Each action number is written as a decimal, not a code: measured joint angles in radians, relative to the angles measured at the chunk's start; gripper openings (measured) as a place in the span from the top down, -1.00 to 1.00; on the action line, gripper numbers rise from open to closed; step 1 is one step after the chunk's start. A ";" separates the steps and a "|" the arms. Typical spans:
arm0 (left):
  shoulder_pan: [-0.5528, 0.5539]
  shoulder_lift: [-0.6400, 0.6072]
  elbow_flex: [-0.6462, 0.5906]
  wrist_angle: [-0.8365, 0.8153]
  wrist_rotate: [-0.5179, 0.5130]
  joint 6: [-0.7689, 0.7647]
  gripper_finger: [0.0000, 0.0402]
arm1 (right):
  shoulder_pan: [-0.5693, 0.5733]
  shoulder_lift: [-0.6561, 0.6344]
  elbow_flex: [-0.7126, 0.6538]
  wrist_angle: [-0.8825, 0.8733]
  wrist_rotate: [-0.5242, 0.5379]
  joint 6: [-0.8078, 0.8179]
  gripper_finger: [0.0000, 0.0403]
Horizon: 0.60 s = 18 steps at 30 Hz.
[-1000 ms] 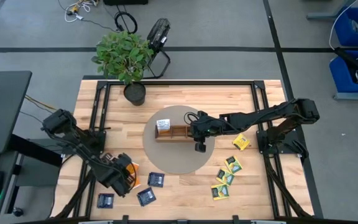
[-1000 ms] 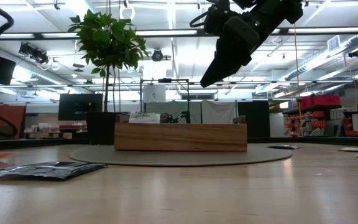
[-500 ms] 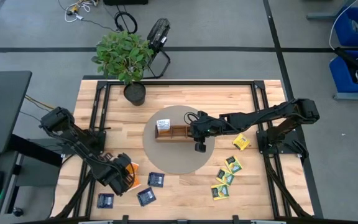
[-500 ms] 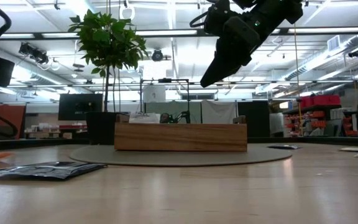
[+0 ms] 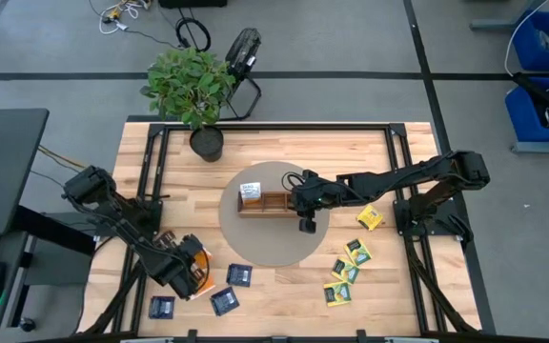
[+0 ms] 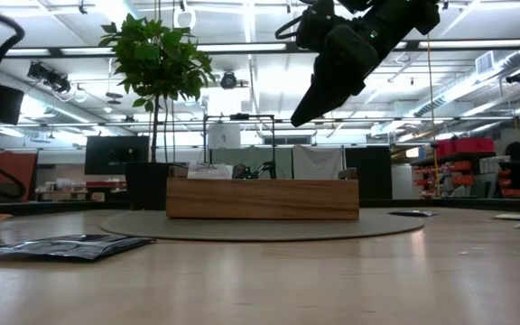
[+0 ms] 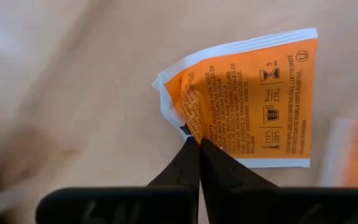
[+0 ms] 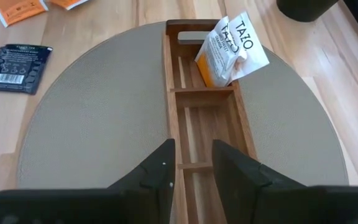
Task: Pick & Place Tea
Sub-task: Put the orange tea bag into the left section of the wooden organizer
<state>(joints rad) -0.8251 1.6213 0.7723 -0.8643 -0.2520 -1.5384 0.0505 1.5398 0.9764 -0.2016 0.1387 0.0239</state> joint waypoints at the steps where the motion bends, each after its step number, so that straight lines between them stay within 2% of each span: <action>1: 0.000 0.003 0.013 -0.045 -0.010 0.003 0.98 | 0.000 0.000 0.000 0.000 0.000 -0.008 0.44; 7: 0.000 0.001 0.103 -0.283 -0.083 0.001 0.98 | -0.002 0.000 0.000 0.000 0.003 -0.025 0.44; 10: 0.000 0.001 0.138 -0.320 -0.148 0.020 0.98 | -0.002 0.000 0.000 0.000 0.003 -0.027 0.44; 13: -0.003 0.000 0.159 -0.349 -0.261 0.082 0.98 | -0.002 0.000 0.000 0.000 0.003 -0.052 0.44; 18: -0.003 -0.002 0.189 -0.349 -0.525 0.271 0.99 | -0.002 0.000 0.000 0.000 0.000 -0.136 0.44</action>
<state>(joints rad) -0.8284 1.6196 0.9616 -1.2130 -0.7766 -1.2677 0.0483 1.5398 0.9767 -0.2016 0.1390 -0.1117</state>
